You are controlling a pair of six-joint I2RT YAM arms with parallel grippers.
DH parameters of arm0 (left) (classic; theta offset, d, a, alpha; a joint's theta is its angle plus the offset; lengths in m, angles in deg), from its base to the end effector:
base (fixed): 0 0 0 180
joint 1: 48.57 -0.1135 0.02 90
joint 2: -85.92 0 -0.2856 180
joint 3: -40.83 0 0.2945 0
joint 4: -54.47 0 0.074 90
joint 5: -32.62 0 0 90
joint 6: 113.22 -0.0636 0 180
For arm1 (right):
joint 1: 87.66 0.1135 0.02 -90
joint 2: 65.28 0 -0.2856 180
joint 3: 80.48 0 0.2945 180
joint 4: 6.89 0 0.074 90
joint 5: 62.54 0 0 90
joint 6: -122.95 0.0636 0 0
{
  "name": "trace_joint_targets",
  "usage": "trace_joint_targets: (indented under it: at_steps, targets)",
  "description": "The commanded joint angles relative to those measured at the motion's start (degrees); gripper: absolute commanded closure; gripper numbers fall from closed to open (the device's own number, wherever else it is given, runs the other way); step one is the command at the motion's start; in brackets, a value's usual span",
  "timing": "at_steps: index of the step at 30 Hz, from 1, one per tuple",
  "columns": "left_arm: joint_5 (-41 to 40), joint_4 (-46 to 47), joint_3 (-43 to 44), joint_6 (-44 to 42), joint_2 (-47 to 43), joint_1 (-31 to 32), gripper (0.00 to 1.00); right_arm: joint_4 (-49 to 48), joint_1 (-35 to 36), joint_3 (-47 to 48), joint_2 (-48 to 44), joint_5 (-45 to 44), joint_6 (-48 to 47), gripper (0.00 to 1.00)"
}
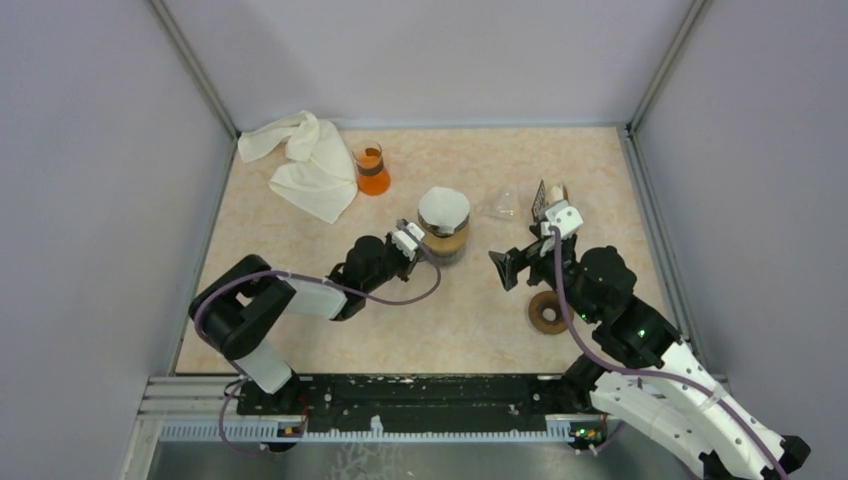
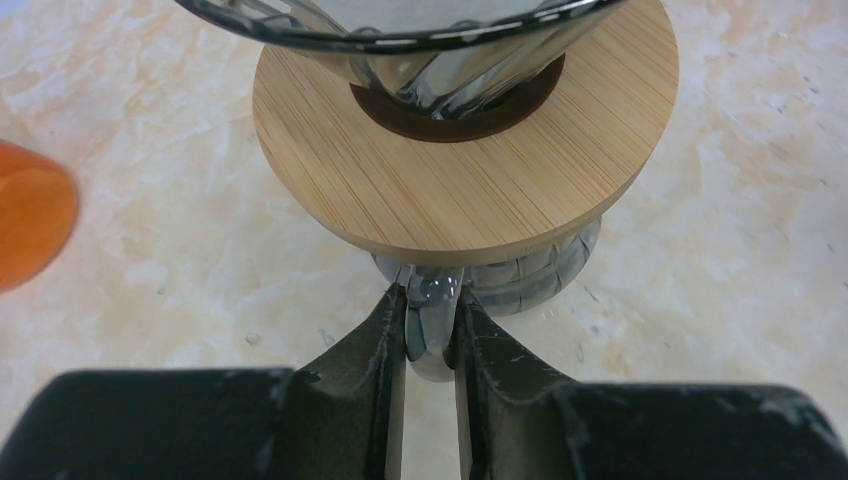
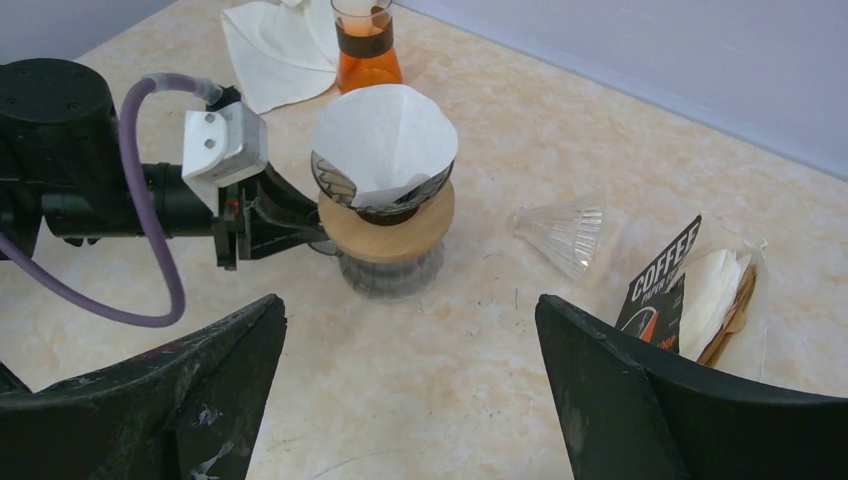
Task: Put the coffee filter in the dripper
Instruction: Move the coffee server to the center of the board.
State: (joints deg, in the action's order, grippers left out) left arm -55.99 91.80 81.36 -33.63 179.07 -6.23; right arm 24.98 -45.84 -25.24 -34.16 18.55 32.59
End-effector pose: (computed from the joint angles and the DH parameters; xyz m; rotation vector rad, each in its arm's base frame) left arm 0.2556 -0.2350 0.1284 0.8405 1.6564 -0.4116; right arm 0.1406 0.1126 0.3630 -0.5089 1.6441 0.4056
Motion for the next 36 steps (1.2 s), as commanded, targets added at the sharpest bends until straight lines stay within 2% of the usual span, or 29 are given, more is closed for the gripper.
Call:
trace_joint_targets:
  at_steps: [1, 7, 11, 15, 20, 25, 31, 36]
  targets:
    - [-4.2, 3.8, 5.5, 1.6, 4.3, -0.2, 0.90, -2.9, -0.2, -0.2, -1.0, -1.1, -0.5, 0.04]
    - [-4.4, 1.2, 11.0, 3.3, 8.4, -0.9, 0.84, -3.1, -0.2, -0.5, -1.6, -1.5, -0.6, 0.04]
    - [-4.5, 0.9, 10.3, 4.4, 7.3, -1.0, 0.69, -3.2, -0.2, -0.9, -2.1, -1.7, -0.6, 0.04]
    - [-5.1, -1.2, 9.0, 4.5, 3.6, -1.0, 0.49, -3.6, -0.2, -1.2, -2.3, -1.3, -0.5, 0.04]
    - [-4.8, -5.7, 8.0, 5.2, -2.1, -1.0, 0.38, -3.7, -0.2, -1.2, -2.5, -1.3, -0.5, 0.04]
    - [-5.7, -11.7, 7.2, 7.3, -8.4, -1.4, 0.23, -3.9, -0.1, -1.5, -3.0, -1.9, -0.6, 0.04]
    - [-5.0, -19.4, 7.6, 11.0, -15.5, -5.1, 0.14, -4.1, -0.2, -1.9, -3.4, -2.9, -0.7, 0.04]
    - [-2.2, -24.5, 9.7, 16.0, -18.8, -11.3, 0.09, -4.4, -0.2, -2.2, -3.6, -3.5, -0.6, 0.04]
